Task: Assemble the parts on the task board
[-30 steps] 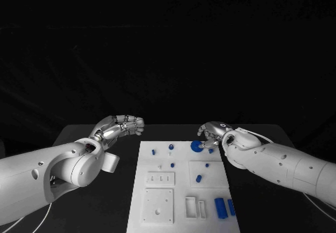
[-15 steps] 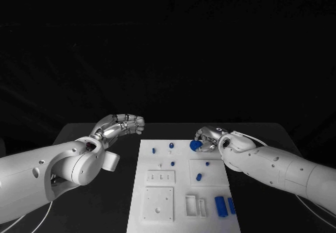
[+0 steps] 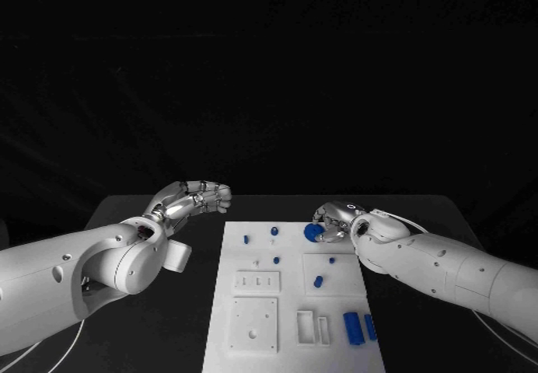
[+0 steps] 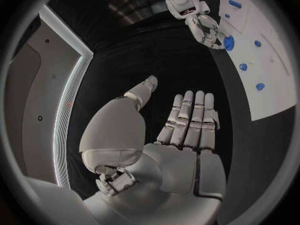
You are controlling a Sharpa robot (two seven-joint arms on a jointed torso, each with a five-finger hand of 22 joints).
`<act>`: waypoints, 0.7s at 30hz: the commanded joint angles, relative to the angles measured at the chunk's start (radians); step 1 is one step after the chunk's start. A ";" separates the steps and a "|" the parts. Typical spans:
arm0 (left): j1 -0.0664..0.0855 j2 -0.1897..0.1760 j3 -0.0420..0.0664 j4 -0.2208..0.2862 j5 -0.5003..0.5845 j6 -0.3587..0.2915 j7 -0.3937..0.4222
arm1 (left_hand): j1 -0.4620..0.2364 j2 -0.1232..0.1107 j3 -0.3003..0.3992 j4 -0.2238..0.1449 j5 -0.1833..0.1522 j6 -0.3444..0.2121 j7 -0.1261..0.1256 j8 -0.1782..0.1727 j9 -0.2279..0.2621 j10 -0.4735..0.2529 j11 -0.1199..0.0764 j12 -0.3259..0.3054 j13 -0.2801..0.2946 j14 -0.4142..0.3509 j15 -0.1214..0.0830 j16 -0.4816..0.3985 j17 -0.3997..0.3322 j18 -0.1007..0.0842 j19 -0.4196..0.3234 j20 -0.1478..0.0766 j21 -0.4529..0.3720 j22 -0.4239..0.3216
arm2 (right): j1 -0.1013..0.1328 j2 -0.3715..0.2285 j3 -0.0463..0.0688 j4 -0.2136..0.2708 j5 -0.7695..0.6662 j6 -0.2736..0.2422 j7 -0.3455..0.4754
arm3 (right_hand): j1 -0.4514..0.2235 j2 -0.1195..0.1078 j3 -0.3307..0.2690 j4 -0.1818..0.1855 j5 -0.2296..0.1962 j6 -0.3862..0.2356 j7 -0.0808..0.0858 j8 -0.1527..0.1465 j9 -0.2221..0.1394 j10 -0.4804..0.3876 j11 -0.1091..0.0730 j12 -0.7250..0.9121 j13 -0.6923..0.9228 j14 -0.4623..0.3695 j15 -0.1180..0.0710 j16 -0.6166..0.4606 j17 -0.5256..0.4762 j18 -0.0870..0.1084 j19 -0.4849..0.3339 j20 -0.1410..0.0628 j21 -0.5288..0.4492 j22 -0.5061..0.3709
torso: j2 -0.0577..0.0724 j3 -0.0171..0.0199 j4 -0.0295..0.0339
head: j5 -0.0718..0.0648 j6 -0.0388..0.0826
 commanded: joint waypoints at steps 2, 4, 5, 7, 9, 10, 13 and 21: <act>0.001 0.004 0.001 -0.001 -0.006 0.016 0.005 | -0.012 -0.002 0.000 -0.007 -0.002 0.005 0.022 -0.004 -0.001 0.005 0.002 -0.007 -0.001 0.005 0.000 -0.006 -0.001 0.017 0.005 -0.001 -0.003 0.022 | -0.001 0.003 0.000 -0.009 0.002 -0.016 -0.002 | 0.005 0.011 0.020 0.003 0.000 0.009 0.001 0.008 0.002 0.019 0.000 0.010 0.011 -0.002 0.000 0.000 0.004 0.079 -0.005 -0.001 0.006 0.021 | 0.000 0.0009 -0.0003 | -0.002 0.000; 0.001 0.004 0.001 0.000 -0.006 0.016 0.005 | -0.012 -0.002 0.000 -0.007 -0.002 0.005 0.022 -0.005 -0.001 0.005 0.002 -0.007 -0.001 0.005 0.000 -0.006 -0.001 0.017 0.005 -0.001 -0.003 0.022 | -0.001 0.005 0.000 -0.009 0.001 -0.013 -0.005 | 0.007 0.012 0.025 0.004 -0.003 0.011 0.001 0.009 0.002 0.021 0.000 0.011 0.013 -0.002 0.000 0.000 0.005 0.079 -0.005 -0.001 0.008 0.021 | 0.000 0.0007 0.0001 | -0.003 0.000; 0.001 0.004 0.001 0.001 -0.007 0.016 0.005 | -0.012 -0.002 0.000 -0.007 -0.002 0.005 0.022 -0.005 -0.001 0.005 0.002 -0.007 -0.001 0.005 0.000 -0.006 -0.001 0.017 0.005 -0.001 -0.003 0.022 | -0.001 0.006 0.000 -0.009 0.001 -0.010 -0.007 | 0.007 0.012 0.027 0.004 -0.005 0.012 0.002 0.009 0.002 0.022 0.000 0.011 0.013 -0.001 0.000 -0.001 0.005 0.079 -0.005 -0.001 0.009 0.021 | 0.000 0.0006 0.0002 | -0.003 0.001; 0.001 0.004 0.001 0.000 -0.008 0.016 0.005 | -0.012 -0.002 0.000 -0.007 -0.002 0.005 0.022 -0.005 -0.001 0.005 0.002 -0.007 -0.001 0.005 0.000 -0.006 -0.001 0.017 0.005 -0.001 -0.003 0.022 | -0.001 0.011 0.000 -0.012 0.000 -0.002 -0.009 | 0.006 0.011 0.028 0.004 -0.007 0.014 0.002 0.010 0.002 0.023 0.001 0.011 0.014 -0.001 0.001 -0.001 0.006 0.079 -0.005 -0.001 0.010 0.021 | 0.001 0.0008 0.0004 | -0.002 -0.001; 0.001 0.005 0.001 0.000 -0.008 0.016 0.004 | -0.012 -0.002 0.000 -0.007 -0.002 0.005 0.022 -0.005 -0.001 0.005 0.002 -0.007 -0.001 0.005 0.000 -0.006 -0.001 0.017 0.005 -0.001 -0.003 0.022 | -0.001 0.015 0.000 -0.014 -0.001 0.005 -0.012 | 0.005 0.011 0.029 0.004 -0.009 0.017 0.002 0.012 0.003 0.023 0.001 0.011 0.015 -0.001 0.001 -0.001 0.007 0.079 -0.006 -0.001 0.011 0.021 | 0.001 0.0014 0.0003 | -0.001 -0.001; 0.001 0.004 0.001 0.000 -0.008 0.016 0.004 | -0.012 -0.002 0.000 -0.007 -0.002 0.005 0.022 -0.005 -0.001 0.005 0.002 -0.007 -0.001 0.005 0.000 -0.006 -0.001 0.017 0.005 -0.001 -0.003 0.022 | -0.001 0.017 0.000 -0.015 -0.004 0.009 -0.013 | 0.004 0.010 0.029 0.004 -0.011 0.018 0.002 0.012 0.003 0.022 0.001 0.011 0.014 -0.001 0.001 -0.001 0.008 0.079 -0.006 -0.002 0.011 0.021 | 0.001 0.0019 0.0002 | -0.001 -0.001; 0.001 0.004 0.001 0.001 -0.008 0.017 0.004 | -0.012 -0.002 0.000 -0.008 -0.002 0.005 0.022 -0.005 -0.001 0.005 0.002 -0.007 -0.001 0.005 0.000 -0.006 -0.001 0.017 0.005 -0.001 -0.003 0.022 | -0.001 0.021 -0.002 -0.018 -0.010 0.016 -0.016 | 0.000 0.009 0.028 0.004 -0.012 0.021 0.003 0.014 0.004 0.024 0.002 0.012 0.017 -0.001 0.001 -0.001 0.009 0.079 -0.006 -0.002 0.014 0.021 | 0.002 0.0020 0.0006 | -0.001 -0.003; 0.001 0.004 0.001 0.001 -0.009 0.017 0.002 | -0.012 -0.002 0.001 -0.008 -0.002 0.006 0.022 -0.005 -0.002 0.005 0.002 -0.008 -0.001 0.005 0.000 -0.007 -0.001 0.018 0.004 -0.001 -0.004 0.022 | -0.003 0.027 -0.005 -0.021 -0.032 0.021 -0.029 | -0.006 0.010 0.024 0.001 -0.027 0.038 0.004 0.022 0.007 0.034 0.003 0.017 0.025 0.001 0.003 -0.001 0.014 0.079 -0.006 -0.003 0.020 0.021 | 0.002 0.0011 0.0009 | 0.000 -0.008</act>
